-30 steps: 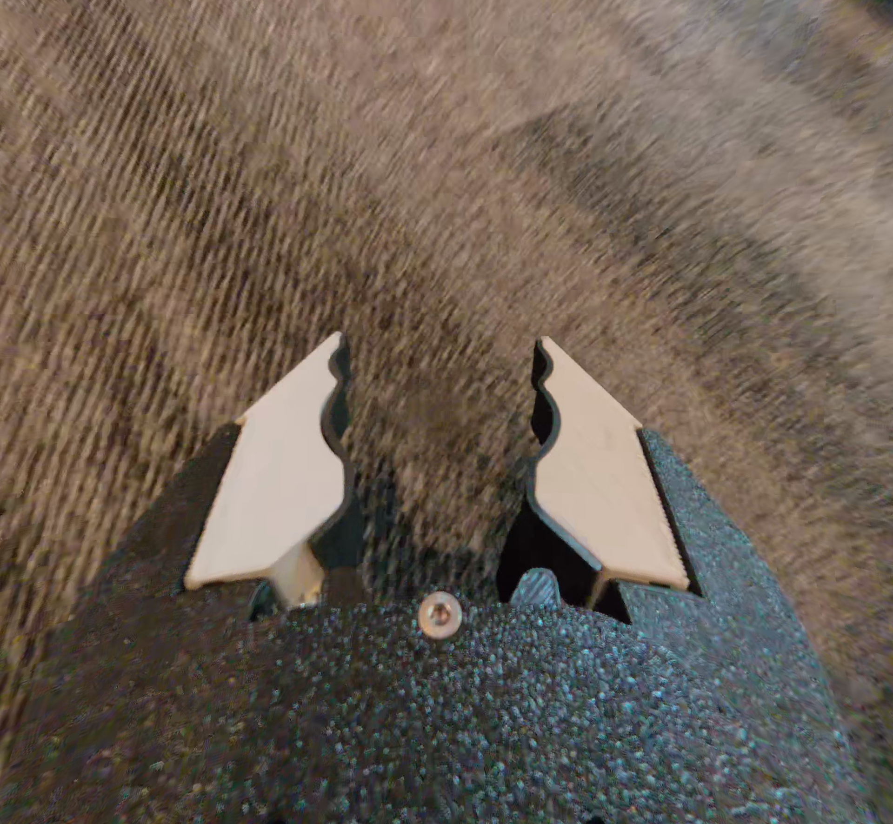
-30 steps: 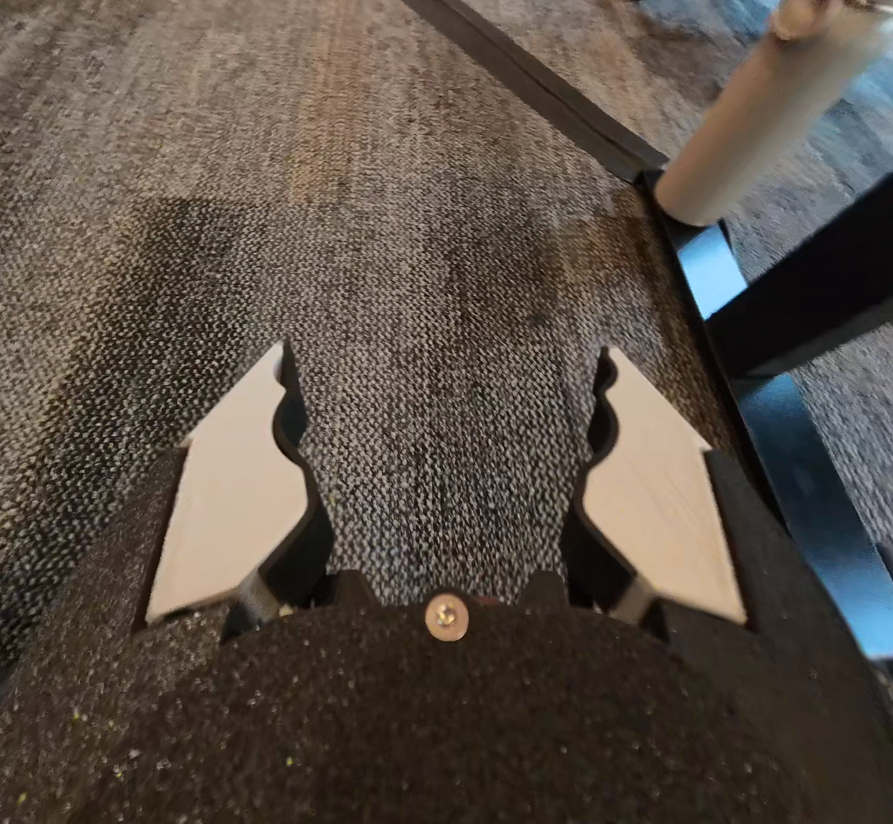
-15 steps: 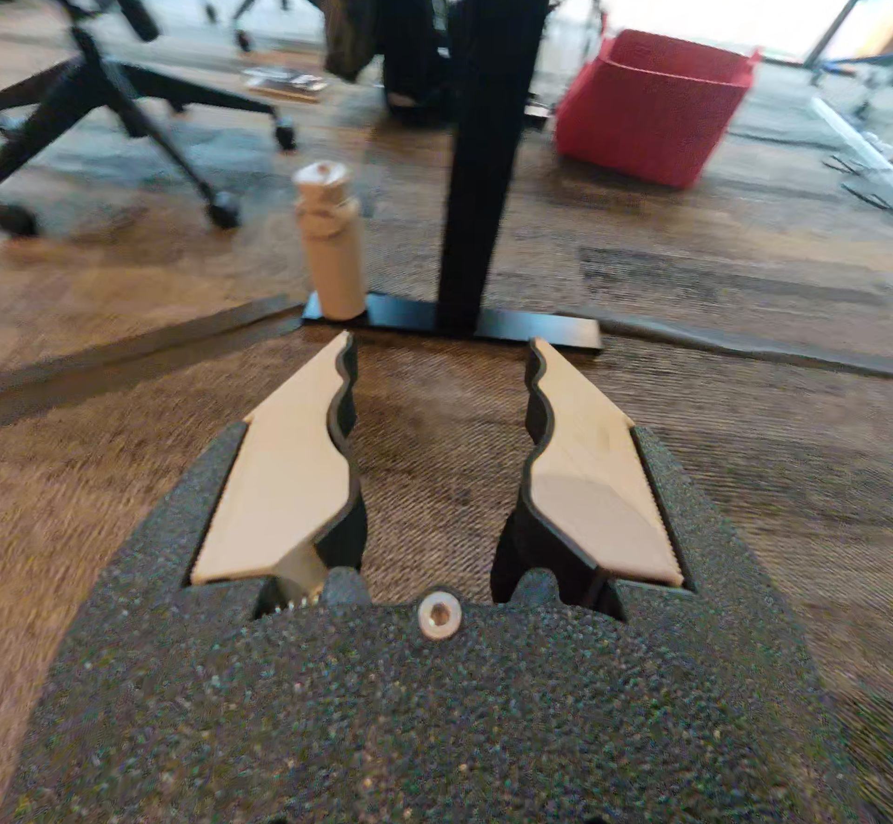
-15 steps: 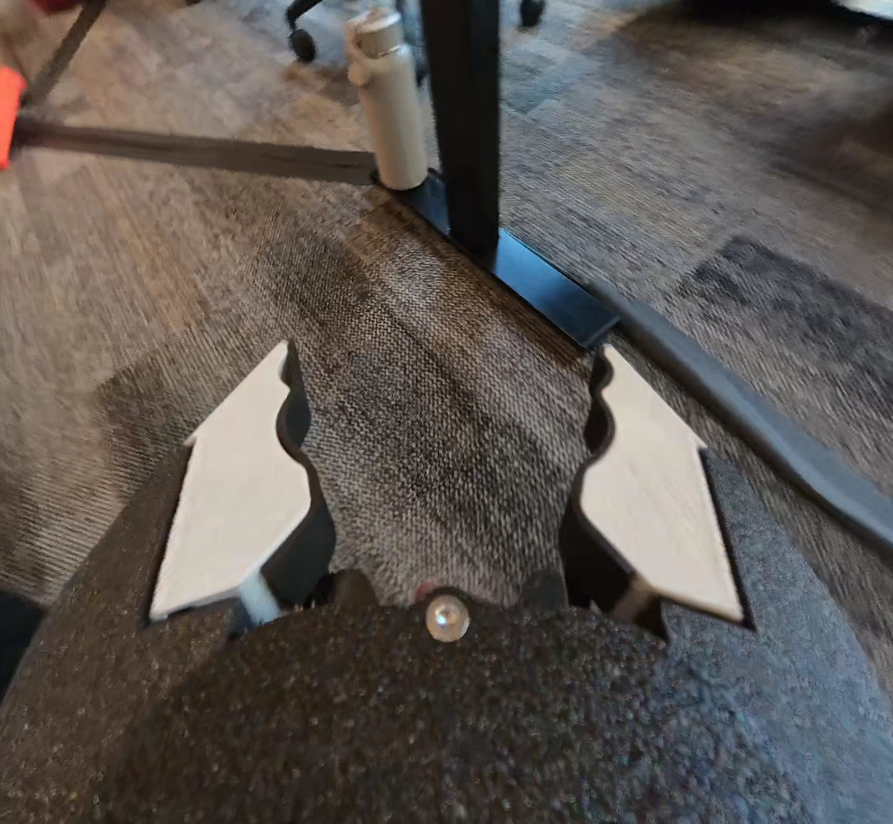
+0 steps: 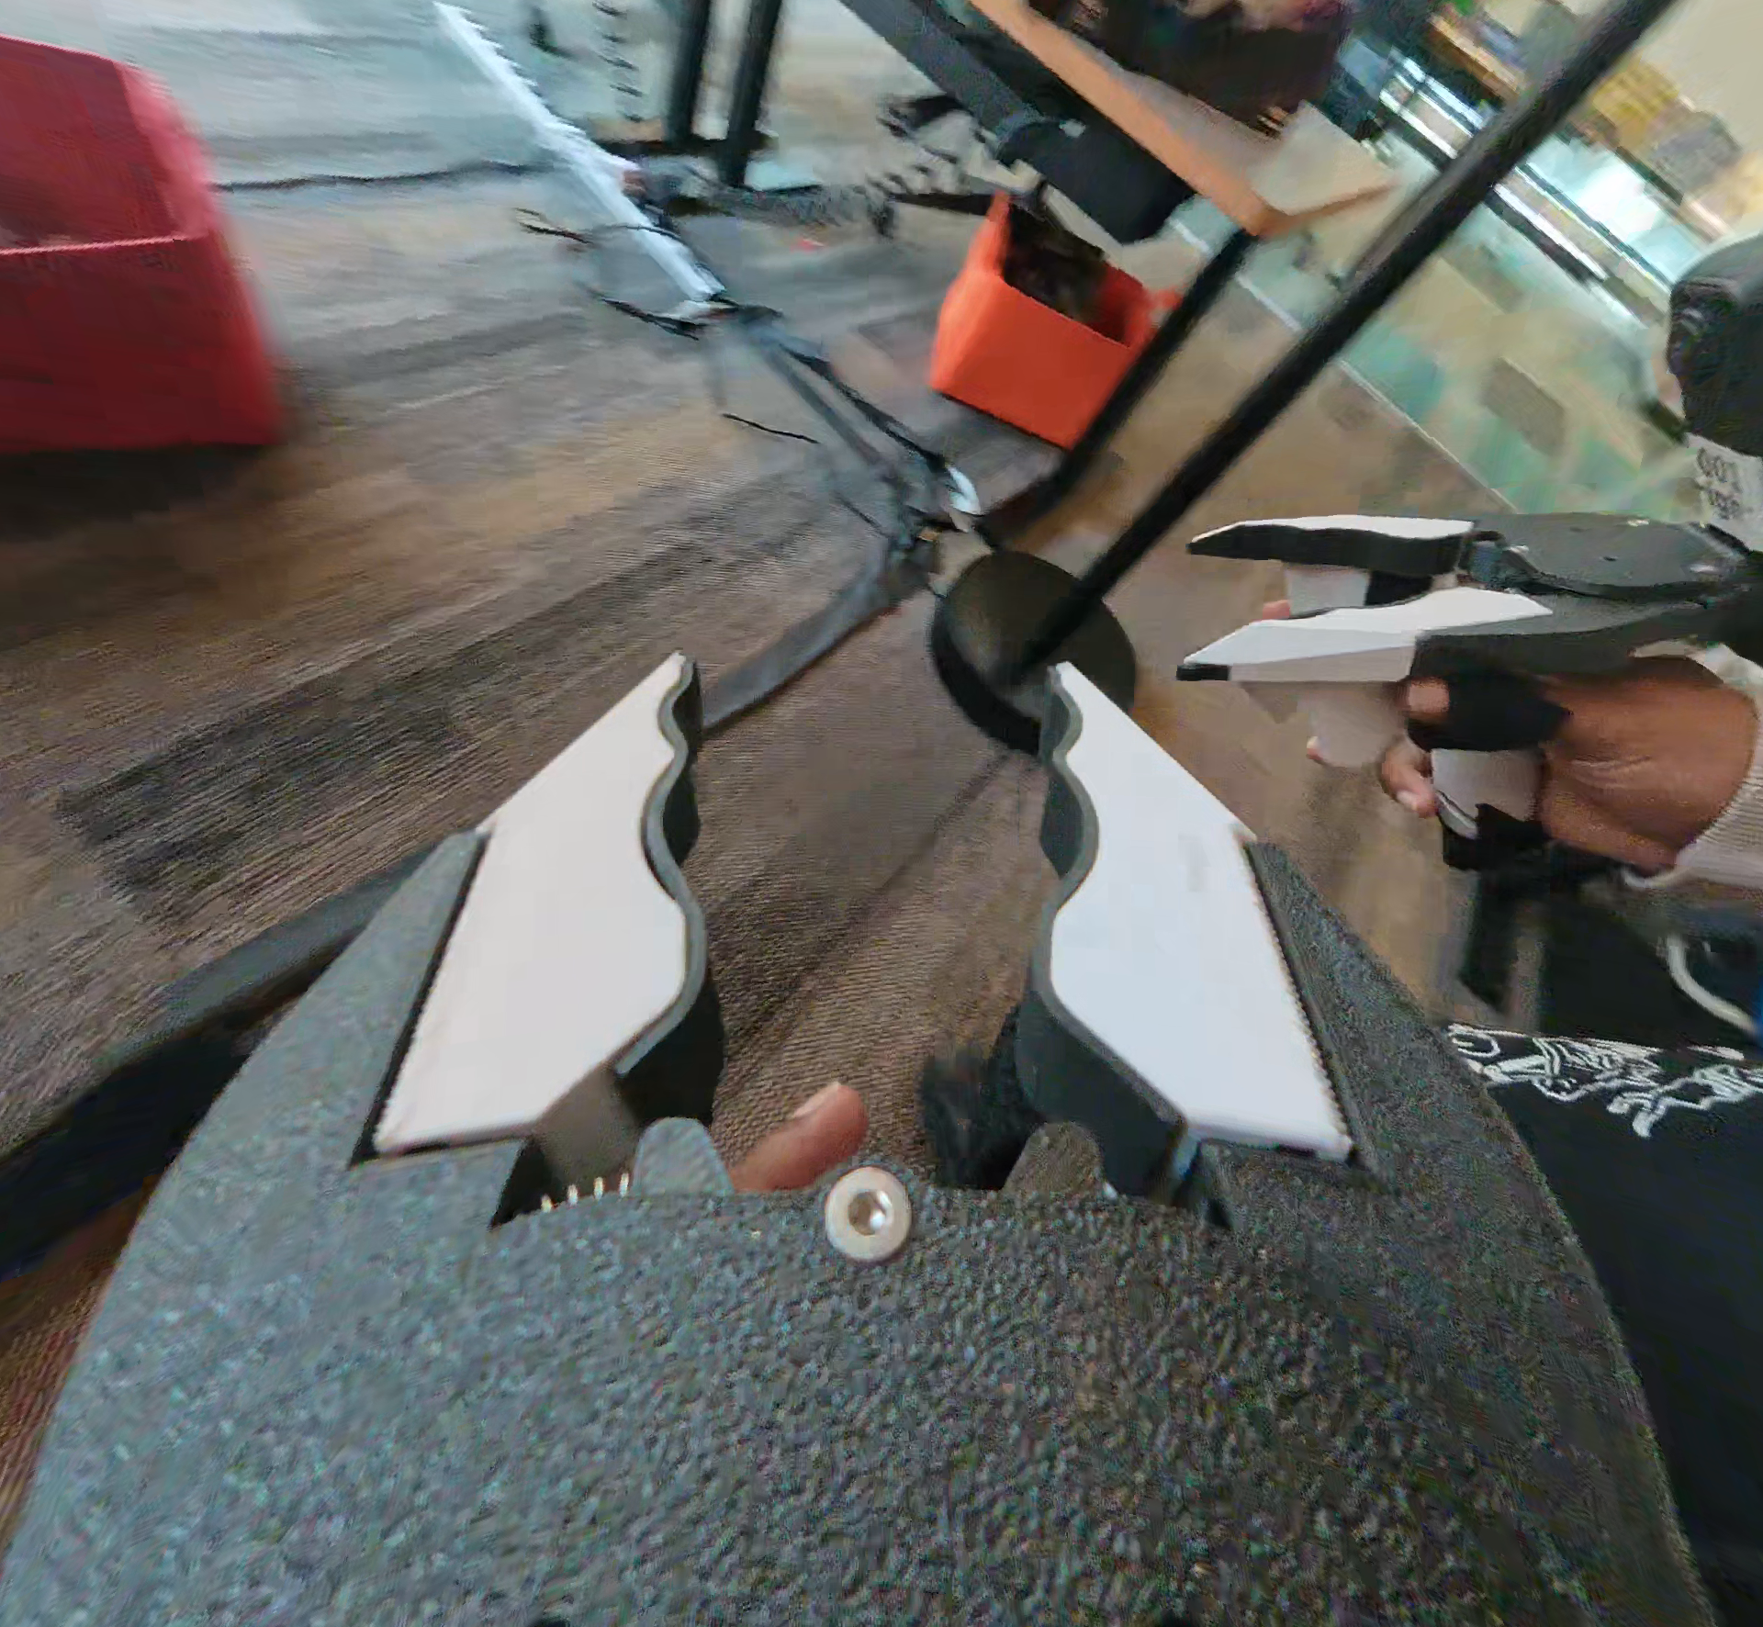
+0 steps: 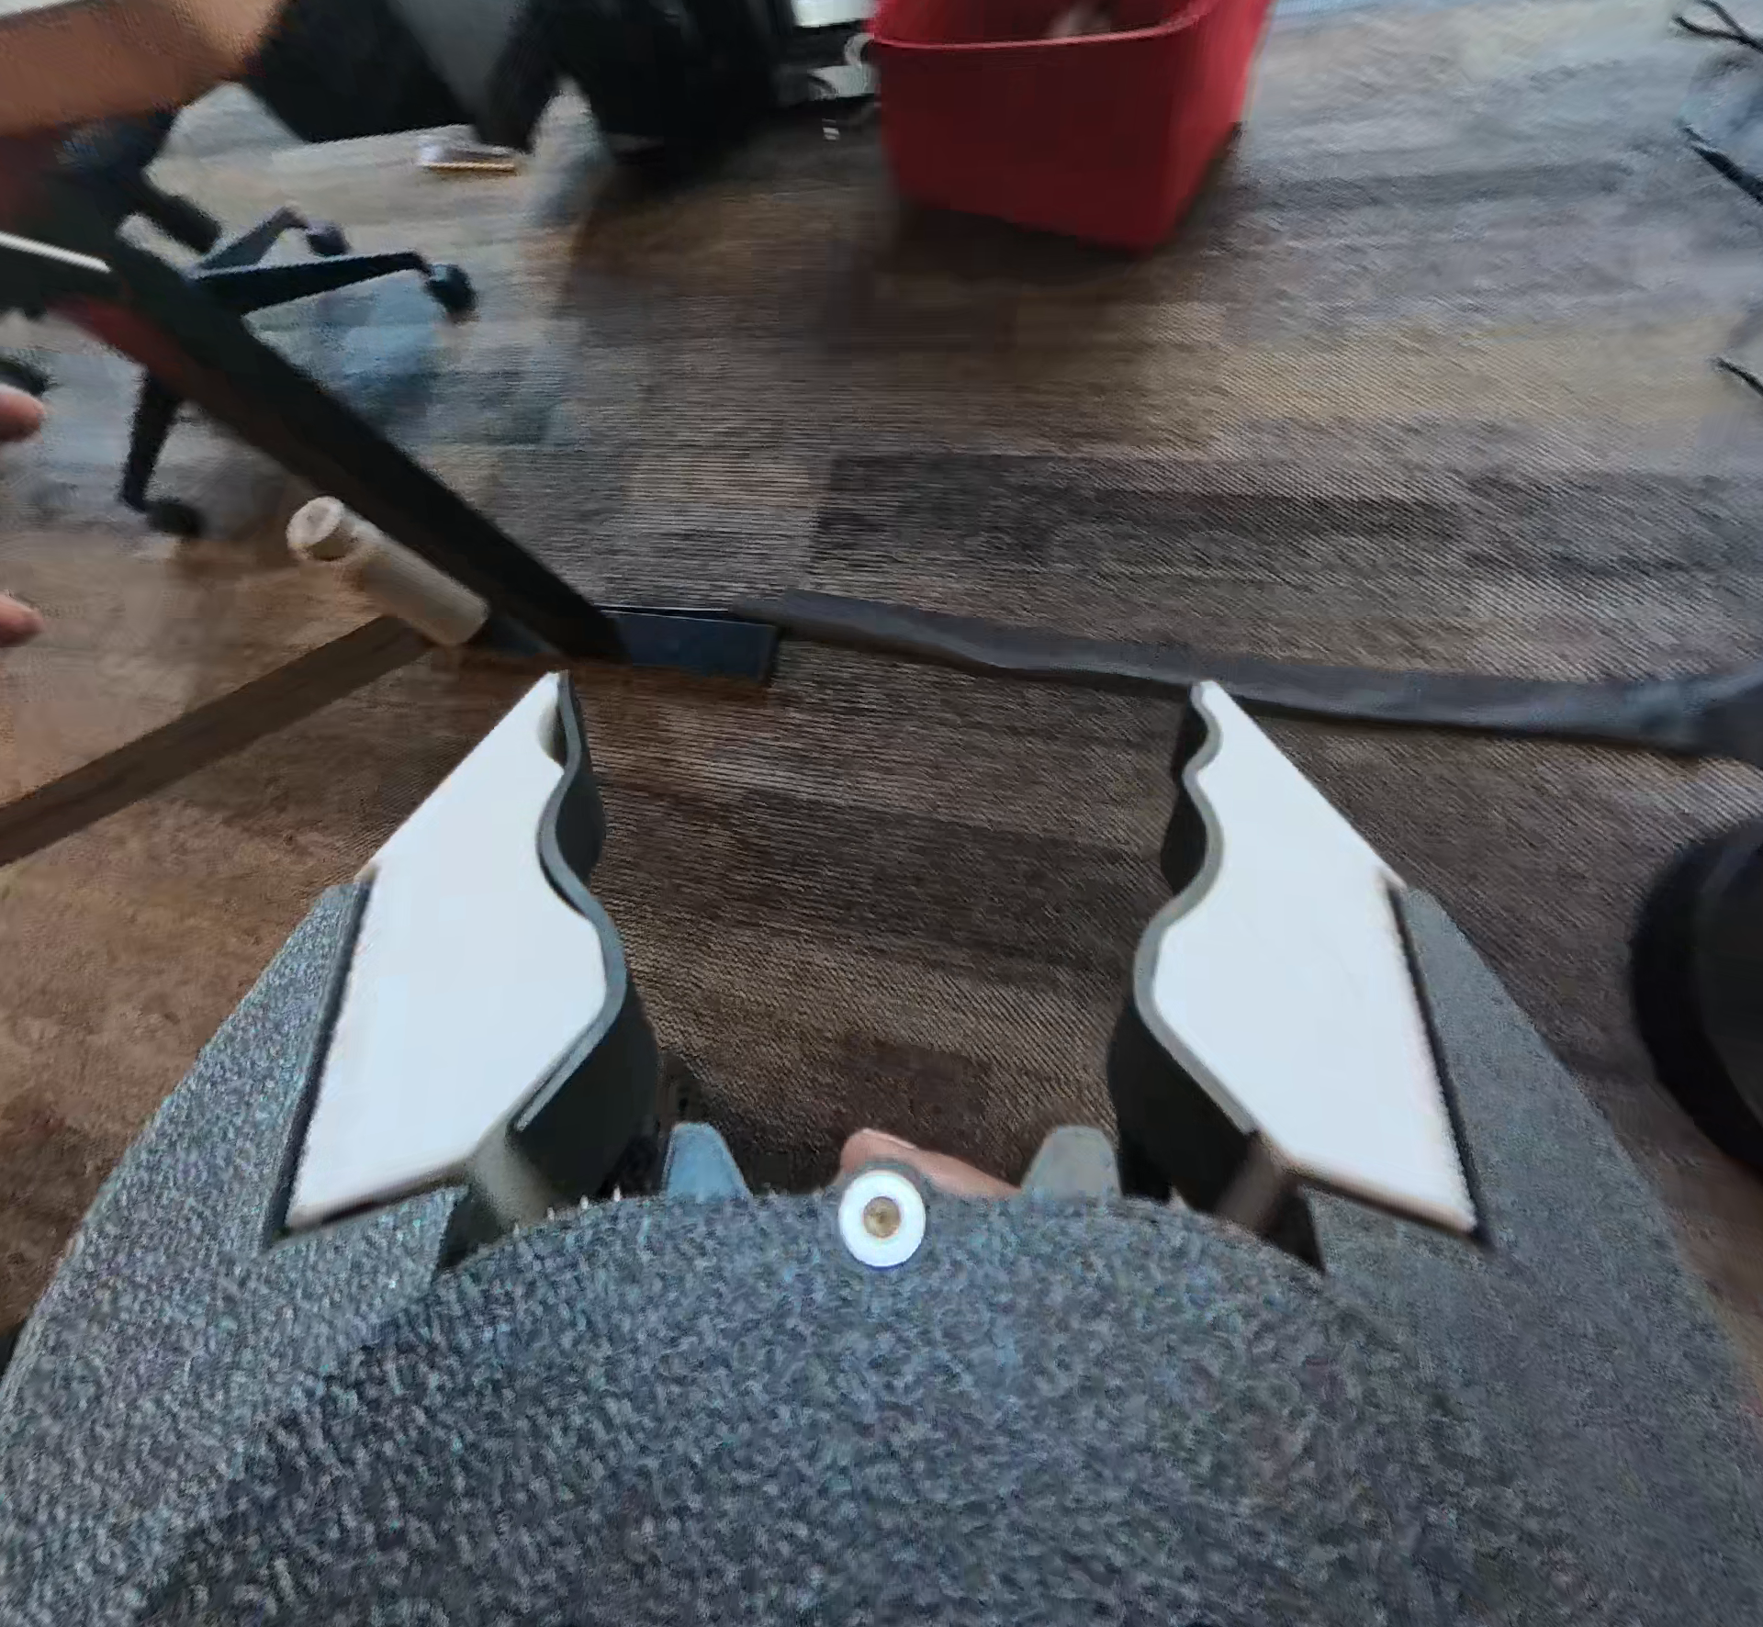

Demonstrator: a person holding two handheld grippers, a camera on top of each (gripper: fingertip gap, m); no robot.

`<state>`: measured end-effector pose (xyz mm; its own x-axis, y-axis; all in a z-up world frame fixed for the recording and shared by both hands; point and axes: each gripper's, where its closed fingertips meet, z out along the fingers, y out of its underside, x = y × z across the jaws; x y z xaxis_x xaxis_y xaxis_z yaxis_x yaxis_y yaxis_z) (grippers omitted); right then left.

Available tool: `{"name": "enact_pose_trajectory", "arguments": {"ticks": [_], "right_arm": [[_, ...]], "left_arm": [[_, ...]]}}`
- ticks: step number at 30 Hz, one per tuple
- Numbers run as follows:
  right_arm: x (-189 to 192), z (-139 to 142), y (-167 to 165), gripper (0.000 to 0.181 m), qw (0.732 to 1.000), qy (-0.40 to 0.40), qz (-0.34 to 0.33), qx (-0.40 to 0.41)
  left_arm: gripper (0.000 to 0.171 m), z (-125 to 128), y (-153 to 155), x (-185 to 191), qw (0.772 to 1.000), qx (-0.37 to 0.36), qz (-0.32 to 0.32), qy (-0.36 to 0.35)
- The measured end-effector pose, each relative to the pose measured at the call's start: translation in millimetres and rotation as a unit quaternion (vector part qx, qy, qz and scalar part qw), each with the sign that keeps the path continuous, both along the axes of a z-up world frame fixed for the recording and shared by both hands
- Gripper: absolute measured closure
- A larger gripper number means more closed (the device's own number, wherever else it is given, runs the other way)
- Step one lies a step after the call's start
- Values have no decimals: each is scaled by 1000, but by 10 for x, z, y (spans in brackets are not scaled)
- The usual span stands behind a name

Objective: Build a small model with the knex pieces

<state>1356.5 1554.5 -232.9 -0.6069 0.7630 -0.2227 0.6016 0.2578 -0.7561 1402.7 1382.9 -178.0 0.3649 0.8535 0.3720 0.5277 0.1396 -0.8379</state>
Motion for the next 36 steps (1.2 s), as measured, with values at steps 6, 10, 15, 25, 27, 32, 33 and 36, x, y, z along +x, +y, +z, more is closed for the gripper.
{"name": "enact_pose_trajectory", "arguments": {"ticks": [6, 10, 15, 25, 27, 32, 33, 36], "right_arm": [[-624, -357, 1101, 68, 996, -71, -47, -15], [-1354, -85, 1730, 67, 998, -40, -57, 0], [-2322, 332, 2417, 66, 997, 9, -39, 67], [-4015, 822, 2464, 65, 988, 6, -2, 157], [-4365, 858, 2454, 66, 988, -1, -29, 154], [-5059, 1048, 2346, 67, 989, -14, -43, 141], [-5191, 1091, 2348, 67, 989, -14, -47, 138], [-5554, 1184, 2364, 67, 989, -9, -56, 134]], "left_arm": [[100, 267, 1024, -1306, 997, -31, -66, 14], [100, 480, 1535, -2233, 999, -8, -35, 5], [100, 871, 1961, -3274, 998, 10, -33, 47], [100, 299, 909, -4796, 998, -46, 13, 35], [99, 64, 730, -5199, 998, -62, 1, 28], [95, 226, 431, -6140, 996, -74, -5, 40], [94, 257, 387, -6271, 996, -76, -7, 41], [94, 296, 291, -6552, 996, -77, -4, 52]]}}
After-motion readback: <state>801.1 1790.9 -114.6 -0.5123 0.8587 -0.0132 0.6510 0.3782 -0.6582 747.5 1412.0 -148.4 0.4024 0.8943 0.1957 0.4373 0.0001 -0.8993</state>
